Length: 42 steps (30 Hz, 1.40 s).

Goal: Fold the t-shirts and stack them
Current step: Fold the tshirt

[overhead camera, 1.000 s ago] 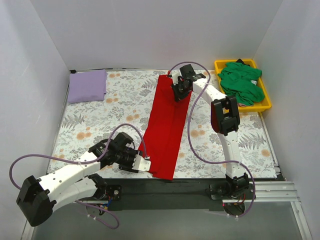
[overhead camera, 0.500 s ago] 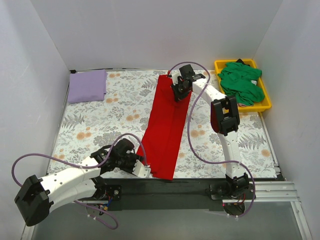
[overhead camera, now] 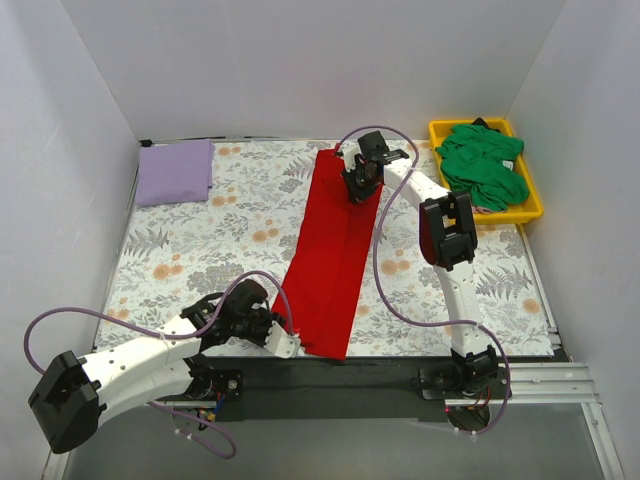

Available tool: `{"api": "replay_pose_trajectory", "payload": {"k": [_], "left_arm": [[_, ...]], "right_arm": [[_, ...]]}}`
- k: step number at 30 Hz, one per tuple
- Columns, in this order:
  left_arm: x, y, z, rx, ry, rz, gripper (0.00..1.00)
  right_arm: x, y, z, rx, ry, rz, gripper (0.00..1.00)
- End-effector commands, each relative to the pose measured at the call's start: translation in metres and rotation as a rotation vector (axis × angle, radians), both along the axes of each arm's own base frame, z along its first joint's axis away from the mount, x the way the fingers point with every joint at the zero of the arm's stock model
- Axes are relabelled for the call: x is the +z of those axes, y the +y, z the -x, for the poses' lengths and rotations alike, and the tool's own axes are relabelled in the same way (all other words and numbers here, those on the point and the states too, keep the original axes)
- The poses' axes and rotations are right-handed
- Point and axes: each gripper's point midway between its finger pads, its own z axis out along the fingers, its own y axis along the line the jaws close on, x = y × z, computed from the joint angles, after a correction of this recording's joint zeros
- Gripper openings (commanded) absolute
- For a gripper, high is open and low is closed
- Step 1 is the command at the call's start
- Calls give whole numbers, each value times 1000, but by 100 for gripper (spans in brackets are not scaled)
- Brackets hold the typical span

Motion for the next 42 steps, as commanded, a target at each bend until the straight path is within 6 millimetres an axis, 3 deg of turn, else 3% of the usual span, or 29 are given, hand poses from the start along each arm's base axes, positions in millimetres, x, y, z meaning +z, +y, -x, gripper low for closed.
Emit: {"api": "replay_pose_trajectory", "payload": {"k": [1,5,7,8,18,30,32,33,35,37,38,40,41,42], "left_arm": [[3,-5,-1,-15,-13,24,27],[4,-8,0,-12,1,34,19],[3,-5,2,-9,10,26,3],[3,-4,3,-1,16,19,0],[9,21,18,22,28,-28,0],[-10,33,29,42,130,-128,0],[-9,29,30,68,178,-141,2],[-5,24,31,78,204,-129,14],[5,14,34,105,259,-91,22],[32,-9,34,98,294,5,29],[43,-17,37,113,327,50,30],[68,-33,31,122,331,120,31],[73,-37,29,145,345,135,30],[80,-42,29,171,371,162,31]], "right_arm": [[-2,3,-9,-1,-30,11,10],[-8,-1,-10,-12,-24,30,10],[-13,-3,-10,-17,-22,42,10],[-15,-4,-10,-19,-21,52,10],[-36,-16,-10,-51,-3,113,11],[-37,-17,-8,-39,0,116,12],[-25,-9,-6,-14,-4,75,14],[-20,-6,-5,-4,-5,58,15],[-4,4,0,33,-4,-5,20],[27,17,7,78,-23,-85,26],[52,20,7,88,-58,-116,32],[76,24,11,107,-79,-158,34],[98,23,13,108,-113,-172,35],[107,23,15,109,-127,-176,35]]}}
